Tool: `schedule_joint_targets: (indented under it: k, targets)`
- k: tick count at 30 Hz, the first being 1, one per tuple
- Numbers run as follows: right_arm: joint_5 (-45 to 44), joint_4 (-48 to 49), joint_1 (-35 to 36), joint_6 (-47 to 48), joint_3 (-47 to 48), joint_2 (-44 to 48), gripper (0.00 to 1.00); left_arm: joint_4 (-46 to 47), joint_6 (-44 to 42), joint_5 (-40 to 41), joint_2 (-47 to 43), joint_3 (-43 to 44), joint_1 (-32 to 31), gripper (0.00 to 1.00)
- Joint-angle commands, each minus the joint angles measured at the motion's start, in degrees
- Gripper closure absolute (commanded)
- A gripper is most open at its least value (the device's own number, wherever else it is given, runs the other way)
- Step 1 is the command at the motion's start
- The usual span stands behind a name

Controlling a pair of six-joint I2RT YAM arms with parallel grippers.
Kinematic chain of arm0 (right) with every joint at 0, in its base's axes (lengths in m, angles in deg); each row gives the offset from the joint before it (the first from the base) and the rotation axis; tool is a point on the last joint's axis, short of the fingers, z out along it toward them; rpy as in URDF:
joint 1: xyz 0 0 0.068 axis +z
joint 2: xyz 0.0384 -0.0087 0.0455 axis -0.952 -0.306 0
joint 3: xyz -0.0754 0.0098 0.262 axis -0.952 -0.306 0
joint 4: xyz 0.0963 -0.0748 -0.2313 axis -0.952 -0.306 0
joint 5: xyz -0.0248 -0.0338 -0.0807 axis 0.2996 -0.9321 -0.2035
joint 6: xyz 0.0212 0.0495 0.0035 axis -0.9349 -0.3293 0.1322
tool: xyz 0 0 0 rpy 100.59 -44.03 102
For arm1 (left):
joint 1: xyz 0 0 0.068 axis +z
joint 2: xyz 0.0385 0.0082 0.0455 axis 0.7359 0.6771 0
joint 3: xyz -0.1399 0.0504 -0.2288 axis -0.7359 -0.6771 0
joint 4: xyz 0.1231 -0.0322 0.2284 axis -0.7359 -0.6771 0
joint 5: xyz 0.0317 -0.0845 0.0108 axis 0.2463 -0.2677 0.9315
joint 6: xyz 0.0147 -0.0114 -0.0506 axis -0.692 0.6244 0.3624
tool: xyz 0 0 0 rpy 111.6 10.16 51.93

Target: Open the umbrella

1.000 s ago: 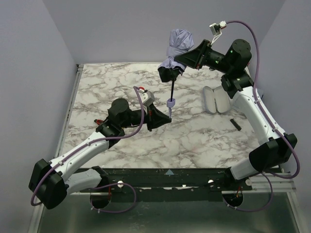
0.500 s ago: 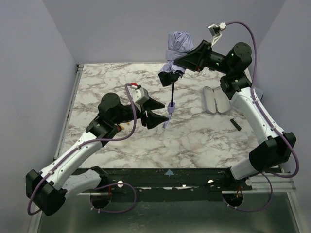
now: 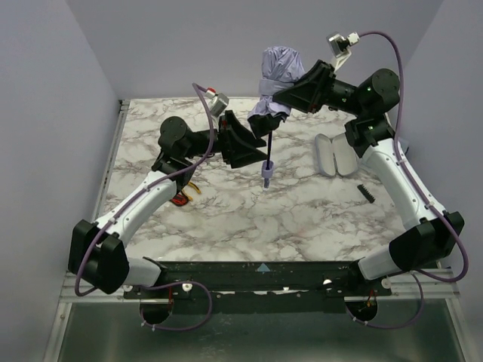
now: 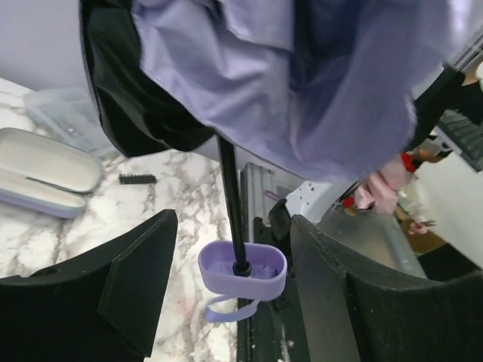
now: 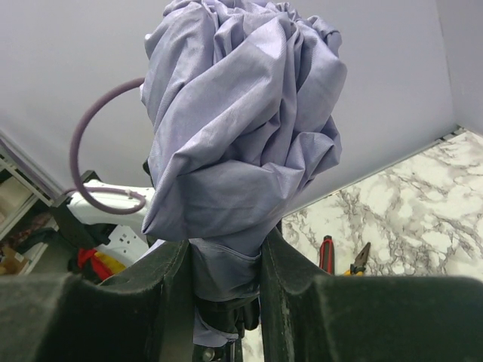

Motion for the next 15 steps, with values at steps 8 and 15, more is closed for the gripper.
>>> schedule_joint_targets:
  k: [8,15]
  targets:
    - [0.32,5.94,1.01,-3.05,5.13,0.47,1.0,5.58,6.52,-5.11,5.45,3.03,-3.62,0.46]
    - [-0.29,7.41,1.05,-4.05,7.99,-0.73,1.0,3.57,6.0,-7.69,5.99,0.56,-5.48,0.55]
